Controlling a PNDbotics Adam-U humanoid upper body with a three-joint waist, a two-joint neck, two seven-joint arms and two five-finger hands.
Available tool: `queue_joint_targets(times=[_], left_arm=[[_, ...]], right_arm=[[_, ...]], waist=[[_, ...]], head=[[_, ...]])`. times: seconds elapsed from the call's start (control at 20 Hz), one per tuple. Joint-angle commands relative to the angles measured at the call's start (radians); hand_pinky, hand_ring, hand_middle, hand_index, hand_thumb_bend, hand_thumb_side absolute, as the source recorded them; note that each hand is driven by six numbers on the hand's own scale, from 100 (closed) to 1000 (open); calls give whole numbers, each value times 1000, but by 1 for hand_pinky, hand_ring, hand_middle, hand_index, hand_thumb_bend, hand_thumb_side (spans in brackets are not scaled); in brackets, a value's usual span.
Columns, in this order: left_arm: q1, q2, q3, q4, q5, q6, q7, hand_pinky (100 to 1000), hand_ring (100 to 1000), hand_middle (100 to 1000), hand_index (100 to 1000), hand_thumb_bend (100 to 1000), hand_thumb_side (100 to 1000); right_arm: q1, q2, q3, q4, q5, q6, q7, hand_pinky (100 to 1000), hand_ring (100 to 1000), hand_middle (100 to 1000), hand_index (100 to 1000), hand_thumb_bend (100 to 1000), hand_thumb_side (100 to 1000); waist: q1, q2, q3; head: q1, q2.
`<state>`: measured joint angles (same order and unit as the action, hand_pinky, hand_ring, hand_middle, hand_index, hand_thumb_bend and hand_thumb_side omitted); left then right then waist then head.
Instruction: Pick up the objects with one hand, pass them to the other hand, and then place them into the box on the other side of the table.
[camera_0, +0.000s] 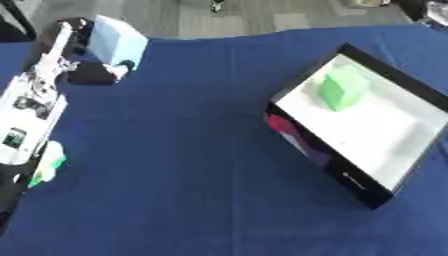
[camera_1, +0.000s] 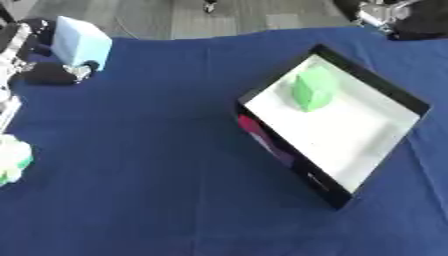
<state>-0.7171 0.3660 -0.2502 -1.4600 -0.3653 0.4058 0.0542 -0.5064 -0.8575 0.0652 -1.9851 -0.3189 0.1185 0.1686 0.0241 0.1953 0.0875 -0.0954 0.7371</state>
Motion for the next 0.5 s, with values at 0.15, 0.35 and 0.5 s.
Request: queue_joint_targets(times=[0.15, 0.35, 0.5], left_arm=[[2, -24, -6, -11, 6, -74, 56, 768, 736, 576, 483, 100, 174], [15, -52, -18, -4, 9, -126, 73, 768, 737, 575, 482, 100, 185], [22, -68, -26, 3, 3, -155, 71, 769, 738, 574, 482, 100, 195]], right_arm=[[-26, 1, 34, -15, 65, -6, 52, 989, 995, 924, 962, 391, 130], [-38, 11, 59, -15, 102, -17, 85, 986, 997, 927, 963, 439, 104], [-47, 15, 75, -15, 126, -25, 112, 985, 999, 932, 964, 438, 112]], waist=[[-21, -40, 5], [-28, -41, 9], [-31, -41, 11]], head=[[-14, 3], [-20, 8], [-26, 11]])
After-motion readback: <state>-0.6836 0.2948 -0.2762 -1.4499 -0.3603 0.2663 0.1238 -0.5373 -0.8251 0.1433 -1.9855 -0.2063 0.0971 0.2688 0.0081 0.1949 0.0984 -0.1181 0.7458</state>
